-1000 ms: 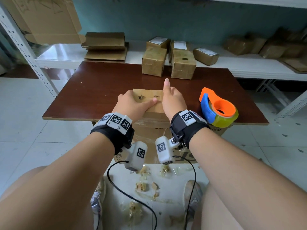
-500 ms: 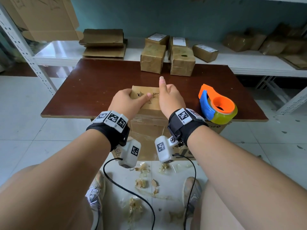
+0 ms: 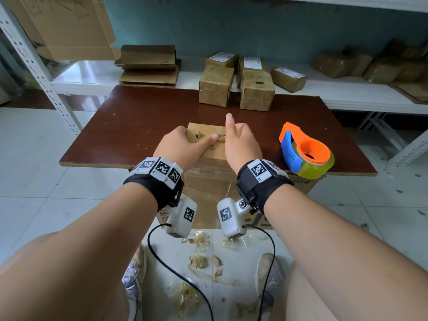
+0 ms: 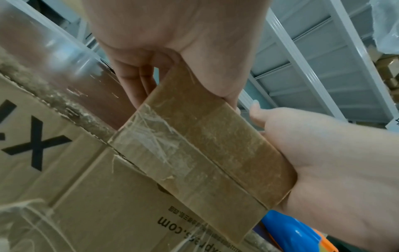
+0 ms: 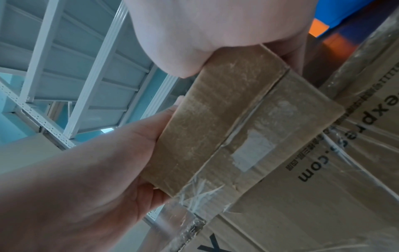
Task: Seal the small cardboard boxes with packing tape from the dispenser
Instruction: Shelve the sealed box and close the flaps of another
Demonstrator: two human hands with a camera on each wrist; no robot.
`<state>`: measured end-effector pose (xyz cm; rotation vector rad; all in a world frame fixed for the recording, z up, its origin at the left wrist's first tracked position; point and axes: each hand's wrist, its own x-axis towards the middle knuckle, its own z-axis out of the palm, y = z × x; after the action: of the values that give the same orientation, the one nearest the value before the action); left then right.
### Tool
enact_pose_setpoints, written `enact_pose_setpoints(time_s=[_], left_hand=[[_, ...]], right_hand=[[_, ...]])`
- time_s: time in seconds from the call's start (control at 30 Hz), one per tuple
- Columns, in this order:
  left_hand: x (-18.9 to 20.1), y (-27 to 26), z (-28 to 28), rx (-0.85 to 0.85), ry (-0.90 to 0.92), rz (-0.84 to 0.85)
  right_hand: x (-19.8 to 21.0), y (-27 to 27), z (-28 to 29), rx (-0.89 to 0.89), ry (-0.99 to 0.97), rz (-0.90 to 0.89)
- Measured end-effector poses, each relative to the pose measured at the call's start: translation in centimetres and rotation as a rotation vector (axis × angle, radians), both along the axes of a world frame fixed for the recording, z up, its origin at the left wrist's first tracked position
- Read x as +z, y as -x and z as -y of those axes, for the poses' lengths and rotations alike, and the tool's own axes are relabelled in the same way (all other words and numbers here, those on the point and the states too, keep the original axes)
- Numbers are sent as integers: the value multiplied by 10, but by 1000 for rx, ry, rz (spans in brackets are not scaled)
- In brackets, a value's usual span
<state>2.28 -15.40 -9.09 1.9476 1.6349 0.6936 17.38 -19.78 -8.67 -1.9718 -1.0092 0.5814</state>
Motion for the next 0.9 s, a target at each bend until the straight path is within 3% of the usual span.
enact_pose_setpoints(time_s=[0.23, 0.53, 0.7, 0.9], left_hand=[[-1, 4, -13, 48, 15, 107], [8, 6, -10, -6, 26, 24], [5, 11, -17, 33, 4, 92], [6, 8, -12, -13, 59, 41]], right_hand=[[1, 2, 1, 3, -1, 7], [5, 4, 5, 5, -3, 3], [4, 3, 4, 10, -22, -8], [12, -10, 3, 140, -5, -197]])
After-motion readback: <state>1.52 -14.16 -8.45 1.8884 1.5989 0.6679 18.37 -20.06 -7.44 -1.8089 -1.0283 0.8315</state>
